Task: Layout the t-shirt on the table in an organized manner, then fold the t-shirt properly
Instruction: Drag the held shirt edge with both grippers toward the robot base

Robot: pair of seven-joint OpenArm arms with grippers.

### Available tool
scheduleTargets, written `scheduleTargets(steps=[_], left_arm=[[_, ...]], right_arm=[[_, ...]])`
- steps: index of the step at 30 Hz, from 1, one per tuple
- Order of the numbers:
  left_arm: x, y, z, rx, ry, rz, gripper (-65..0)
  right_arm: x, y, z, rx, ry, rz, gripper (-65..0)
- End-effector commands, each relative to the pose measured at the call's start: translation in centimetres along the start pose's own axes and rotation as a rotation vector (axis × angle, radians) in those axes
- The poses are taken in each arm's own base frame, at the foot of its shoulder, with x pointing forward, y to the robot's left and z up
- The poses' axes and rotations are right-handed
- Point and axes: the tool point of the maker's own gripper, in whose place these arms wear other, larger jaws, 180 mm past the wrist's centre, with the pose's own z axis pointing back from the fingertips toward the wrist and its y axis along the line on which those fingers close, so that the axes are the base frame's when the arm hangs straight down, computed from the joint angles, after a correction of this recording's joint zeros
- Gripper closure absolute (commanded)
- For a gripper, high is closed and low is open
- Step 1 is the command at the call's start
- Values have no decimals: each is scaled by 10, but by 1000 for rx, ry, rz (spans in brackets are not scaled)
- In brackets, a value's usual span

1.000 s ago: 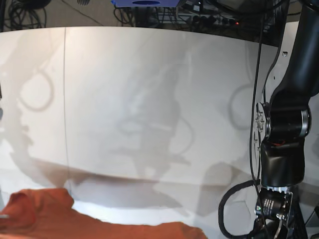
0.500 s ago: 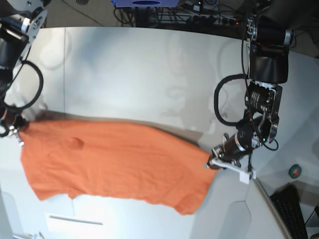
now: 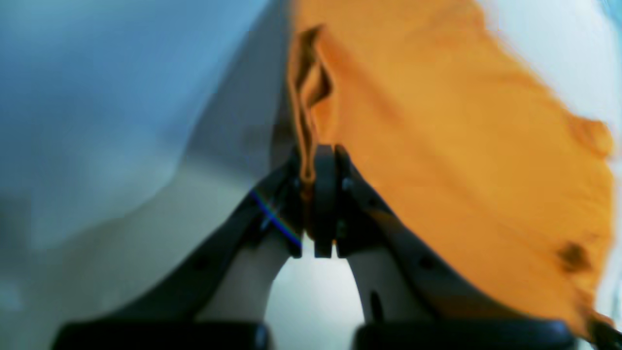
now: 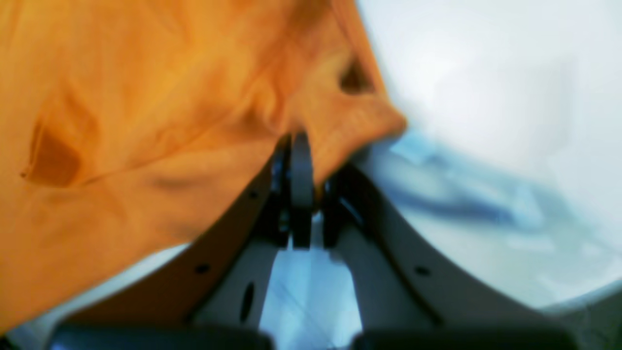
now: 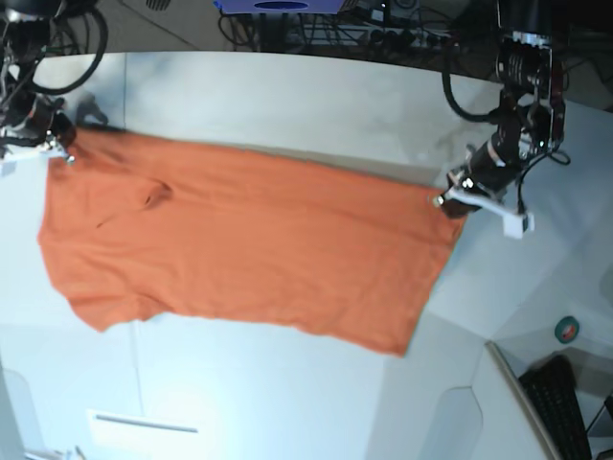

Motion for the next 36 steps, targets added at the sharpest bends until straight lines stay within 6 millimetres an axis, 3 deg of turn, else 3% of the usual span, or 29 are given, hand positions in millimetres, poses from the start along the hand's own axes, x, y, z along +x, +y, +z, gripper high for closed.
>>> scheduleTargets(steps=[1,4,7,13,22,25,35,36], left_arm=[[9,1,9,-9,-34,-9,0],[-12,28,31,49,-12,7,0],[-28,43,48,84,8,11,0],[-38,48,52,96,27,13,0],[-39,55,54,115,29,14,0],[-35,61,57,128,20,22,0],[-50,67,65,147,52,24,0],[-50,67,65,145,51,26,0]], right_arm=[[18,0,10,-1,-62,20,0],[1,-4,18,-7,-52,29,0],[-9,-11,25,-19,-45,43,0],[-43,-18,36,-31,-9,37,0],[-72,-35,41,-62,39,14,0],[-75,-37,42,-67,44,13,0],[-76,-36,42,-65,48,11,0],[-76,-36,42,-65,48,11,-80]])
